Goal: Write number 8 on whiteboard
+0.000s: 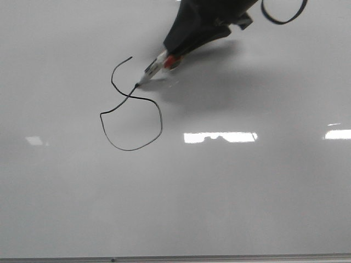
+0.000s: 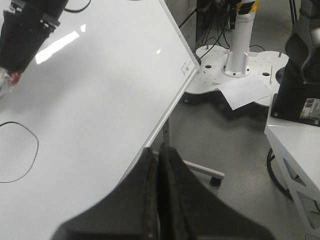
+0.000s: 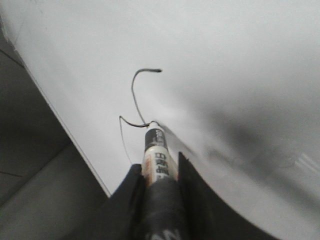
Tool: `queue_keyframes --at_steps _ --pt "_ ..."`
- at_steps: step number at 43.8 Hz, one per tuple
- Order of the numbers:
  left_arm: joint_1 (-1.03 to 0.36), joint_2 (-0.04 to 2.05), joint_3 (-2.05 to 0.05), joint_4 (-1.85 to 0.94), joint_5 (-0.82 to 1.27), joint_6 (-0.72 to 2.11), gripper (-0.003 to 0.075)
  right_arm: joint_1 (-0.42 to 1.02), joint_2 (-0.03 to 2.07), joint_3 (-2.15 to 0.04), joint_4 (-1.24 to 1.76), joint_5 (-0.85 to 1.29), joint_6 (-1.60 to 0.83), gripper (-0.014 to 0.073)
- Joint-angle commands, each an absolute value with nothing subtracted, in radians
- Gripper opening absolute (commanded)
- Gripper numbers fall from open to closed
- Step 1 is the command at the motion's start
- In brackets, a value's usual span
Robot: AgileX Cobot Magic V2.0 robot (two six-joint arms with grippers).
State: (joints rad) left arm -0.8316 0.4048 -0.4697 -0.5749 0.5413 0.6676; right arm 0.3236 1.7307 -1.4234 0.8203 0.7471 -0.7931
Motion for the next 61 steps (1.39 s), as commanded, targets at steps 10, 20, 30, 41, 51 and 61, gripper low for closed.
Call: queue_keyframes --at_steps 10,20,30,41,51,61 --pt "-0.836 0.409 -0.498 -0.606 0.475 0.657 -0.0020 0.287 1.653 -1.510 0.832 0.611 -0.800 -0.0061" --pt "-0.836 0.409 -0.498 -0.606 0.475 0.657 -0.0020 0.370 1.687 -1.529 0.835 0.579 -0.800 -0.0061" --pt "-0.836 0.409 -0.498 -0.606 0.475 0.657 -0.0020 0.406 1.721 -1.549 0.846 0.696 -0.809 -0.0061" --pt "-0.836 0.409 -0.498 -0.617 0.463 0.657 -0.0020 0.406 1.491 -1.549 1.077 0.923 -1.007 -0.0061" --pt "-0.836 0.424 -0.540 -0.681 0.469 0.657 0.0078 0.406 1.434 -1.549 0.846 1.266 -0.994 -0.0061" --pt "-0.836 0.556 -0.674 -0.620 0.580 0.618 0.0482 0.483 1.412 -1.547 0.729 1.342 -0.928 -0.0061"
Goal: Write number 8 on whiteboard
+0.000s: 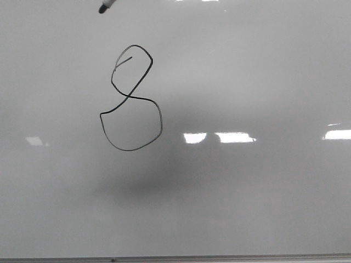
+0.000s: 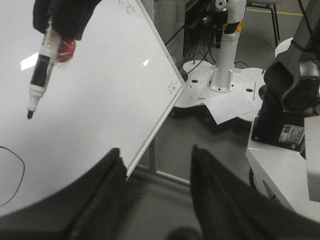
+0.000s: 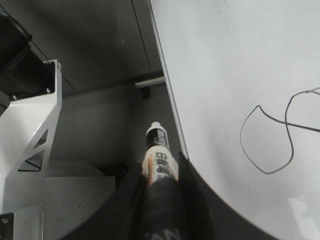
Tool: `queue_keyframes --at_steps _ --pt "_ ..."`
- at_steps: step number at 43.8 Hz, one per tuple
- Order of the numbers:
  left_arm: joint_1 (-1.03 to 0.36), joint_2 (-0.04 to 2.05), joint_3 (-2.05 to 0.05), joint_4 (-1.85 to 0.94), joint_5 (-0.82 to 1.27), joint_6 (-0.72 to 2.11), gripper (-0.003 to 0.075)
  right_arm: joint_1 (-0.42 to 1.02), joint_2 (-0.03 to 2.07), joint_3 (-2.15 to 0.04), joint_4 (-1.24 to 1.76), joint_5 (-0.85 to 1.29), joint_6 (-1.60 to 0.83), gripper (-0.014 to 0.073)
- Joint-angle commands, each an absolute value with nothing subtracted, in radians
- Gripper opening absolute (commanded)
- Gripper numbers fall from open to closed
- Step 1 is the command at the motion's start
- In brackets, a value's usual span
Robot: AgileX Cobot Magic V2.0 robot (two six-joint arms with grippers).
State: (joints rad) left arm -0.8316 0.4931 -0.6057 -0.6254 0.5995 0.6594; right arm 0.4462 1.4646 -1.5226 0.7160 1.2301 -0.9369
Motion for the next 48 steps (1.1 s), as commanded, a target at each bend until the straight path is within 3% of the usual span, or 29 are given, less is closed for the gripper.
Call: queue_keyframes --at_steps 1,7,18,42,46,48 --pt "-0.836 0.573 -0.686 -0.590 0.585 0.593 0.0482 0.507 1.408 -1.547 0.711 1.342 -0.927 -0.0061" --pt "-0.836 0.698 -0.773 -0.417 0.625 0.500 0.0482 0.639 1.385 -1.547 0.642 1.342 -0.889 -0.0061" --pt "-0.838 0.833 -0.874 -0.412 0.698 0.508 0.0468 0.817 1.366 -1.547 0.640 1.336 -0.883 -0.0061" --pt "-0.838 0.857 -0.884 -0.506 0.767 0.535 0.0071 0.844 1.369 -1.547 0.639 1.296 -0.883 -0.0055" --pt "-0.838 0.857 -0.884 -0.538 0.765 0.569 0.0024 0.844 1.376 -1.547 0.639 1.289 -0.883 0.0003" --pt "-0.838 0.857 -0.884 -0.546 0.765 0.577 0.0011 0.844 1.377 -1.547 0.639 1.279 -0.879 0.0090"
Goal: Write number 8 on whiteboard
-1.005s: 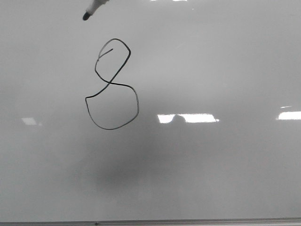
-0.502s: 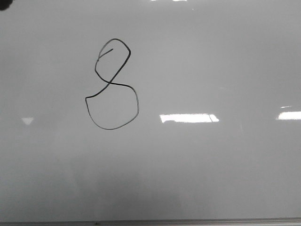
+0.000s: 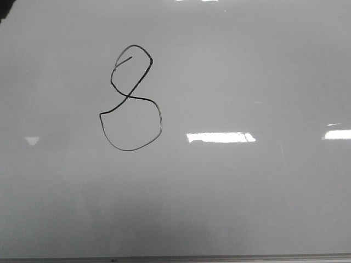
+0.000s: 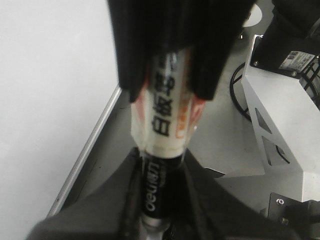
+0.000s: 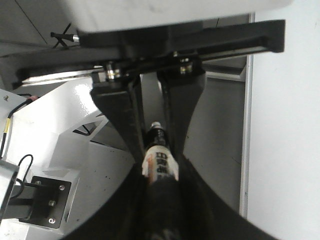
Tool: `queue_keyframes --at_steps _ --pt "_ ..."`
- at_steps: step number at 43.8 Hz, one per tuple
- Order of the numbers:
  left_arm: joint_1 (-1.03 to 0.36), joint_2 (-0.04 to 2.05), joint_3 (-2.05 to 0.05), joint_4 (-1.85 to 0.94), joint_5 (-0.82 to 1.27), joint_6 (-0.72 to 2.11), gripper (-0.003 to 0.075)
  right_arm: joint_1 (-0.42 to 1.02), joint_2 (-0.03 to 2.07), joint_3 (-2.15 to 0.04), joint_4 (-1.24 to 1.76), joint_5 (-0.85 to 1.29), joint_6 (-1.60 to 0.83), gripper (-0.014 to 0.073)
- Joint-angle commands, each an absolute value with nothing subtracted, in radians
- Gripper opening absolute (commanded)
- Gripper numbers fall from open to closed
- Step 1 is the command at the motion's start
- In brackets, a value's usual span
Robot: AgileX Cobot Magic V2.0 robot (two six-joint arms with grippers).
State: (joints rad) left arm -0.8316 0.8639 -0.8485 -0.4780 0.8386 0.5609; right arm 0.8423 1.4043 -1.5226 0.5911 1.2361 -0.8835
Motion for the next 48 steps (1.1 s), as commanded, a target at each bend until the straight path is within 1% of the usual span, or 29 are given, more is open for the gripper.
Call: queue_keyframes --at_steps 1,2,3,4,5,6,9,12,19,26,29,33,38,43,46,48 --pt "-0.838 0.857 -0.884 -0.549 0.765 0.582 0.0005 0.844 1.377 -1.547 0.639 1.270 -0.877 0.0131" --pt "-0.838 0.857 -0.884 -0.551 0.765 0.584 0.0002 0.844 1.377 -1.547 0.639 1.264 -0.874 0.0176" --pt "-0.838 0.857 -0.884 -0.551 0.765 0.584 -0.0001 0.844 1.377 -1.547 0.639 1.257 -0.873 0.0241" --pt "-0.838 0.857 -0.884 -0.551 0.765 0.584 -0.0004 0.844 1.377 -1.547 0.639 1.249 -0.869 0.0274" --pt "-0.838 0.857 -0.884 -0.551 0.765 0.584 -0.0006 0.844 1.376 -1.547 0.639 1.240 -0.863 0.0344" --pt "-0.838 0.857 -0.884 -0.551 0.765 0.584 -0.0008 0.844 1.376 -1.547 0.639 1.234 -0.853 0.0396" --pt "-0.836 0.857 -0.884 -0.546 0.765 0.584 -0.0011 0.843 1.369 -1.547 0.639 1.207 -0.835 0.0539" --pt "-0.836 0.863 -0.884 -0.519 0.765 0.583 -0.0011 0.838 1.355 -1.547 0.639 1.190 -0.829 0.0597" --pt "-0.836 0.901 -0.884 -0.440 0.771 0.503 -0.0011 0.782 1.276 -1.547 0.639 1.131 -0.825 0.0598" --pt "-0.836 0.962 -0.884 -0.330 0.768 0.395 -0.0011 0.650 1.166 -1.535 0.620 1.105 -0.777 0.0598" --pt "-0.831 0.984 -0.884 -0.253 0.756 0.300 -0.0011 0.584 1.103 -1.497 0.586 1.084 -0.744 0.0584" --pt "-0.778 1.006 -0.884 -0.145 0.733 0.176 -0.0011 0.499 0.996 -1.377 0.544 1.033 -0.699 0.0547" --pt "-0.632 1.027 -0.884 -0.078 0.702 0.115 -0.0010 0.411 0.832 -1.161 0.523 0.930 -0.641 0.0491" --pt "-0.415 1.056 -0.884 -0.075 0.667 0.115 -0.0010 0.348 0.663 -0.933 0.522 0.827 -0.584 0.0428" --pt "-0.255 1.084 -0.884 -0.075 0.633 0.115 -0.0010 0.307 0.544 -0.793 0.522 0.770 -0.546 0.0351" --pt "-0.173 1.104 -0.884 -0.075 0.612 0.115 -0.0010 0.292 0.481 -0.724 0.522 0.745 -0.524 0.0295"
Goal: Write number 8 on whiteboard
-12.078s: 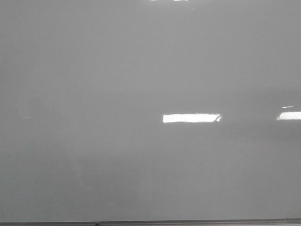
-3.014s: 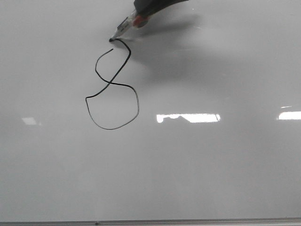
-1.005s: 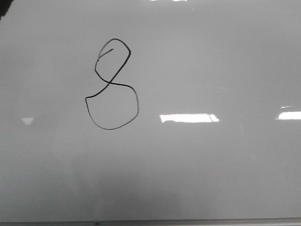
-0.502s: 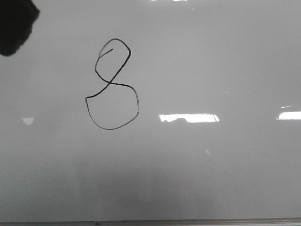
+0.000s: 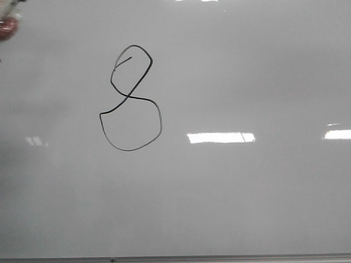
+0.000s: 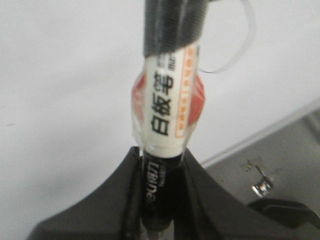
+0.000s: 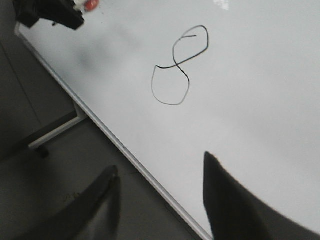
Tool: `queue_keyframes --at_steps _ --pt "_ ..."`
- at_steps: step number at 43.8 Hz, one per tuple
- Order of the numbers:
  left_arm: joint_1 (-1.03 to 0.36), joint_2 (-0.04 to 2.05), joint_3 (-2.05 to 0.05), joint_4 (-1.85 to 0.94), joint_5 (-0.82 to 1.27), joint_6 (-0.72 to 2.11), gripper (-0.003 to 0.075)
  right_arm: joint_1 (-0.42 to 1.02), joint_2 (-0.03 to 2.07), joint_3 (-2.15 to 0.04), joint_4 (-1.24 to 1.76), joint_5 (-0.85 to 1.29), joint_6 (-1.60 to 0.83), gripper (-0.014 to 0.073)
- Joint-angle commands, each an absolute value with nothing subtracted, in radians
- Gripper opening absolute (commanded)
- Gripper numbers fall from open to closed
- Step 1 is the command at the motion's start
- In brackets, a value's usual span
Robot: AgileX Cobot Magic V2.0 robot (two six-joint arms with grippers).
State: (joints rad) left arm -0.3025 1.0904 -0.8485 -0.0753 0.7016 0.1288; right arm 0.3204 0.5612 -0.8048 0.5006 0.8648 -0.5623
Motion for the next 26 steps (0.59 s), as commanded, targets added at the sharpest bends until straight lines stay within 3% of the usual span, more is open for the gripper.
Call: queue_keyframes --at_steps 1,7,12,26 --pt "-0.141 1.112 -0.884 -0.075 0.603 0.115 -0.0010 0.286 0.456 -0.698 0.522 0.734 -0.519 0.0268" --pt "0.005 1.162 -0.884 -0.075 0.531 0.115 -0.0010 0.263 0.311 -0.565 0.521 0.693 -0.468 0.0071" --pt "0.040 1.206 -0.875 -0.075 0.450 0.115 -0.0010 0.261 0.231 -0.502 0.521 0.690 -0.436 -0.0078" --pt "0.050 1.355 -0.818 -0.090 0.286 0.108 -0.0010 0.261 0.189 -0.461 0.519 0.689 -0.435 -0.0062"
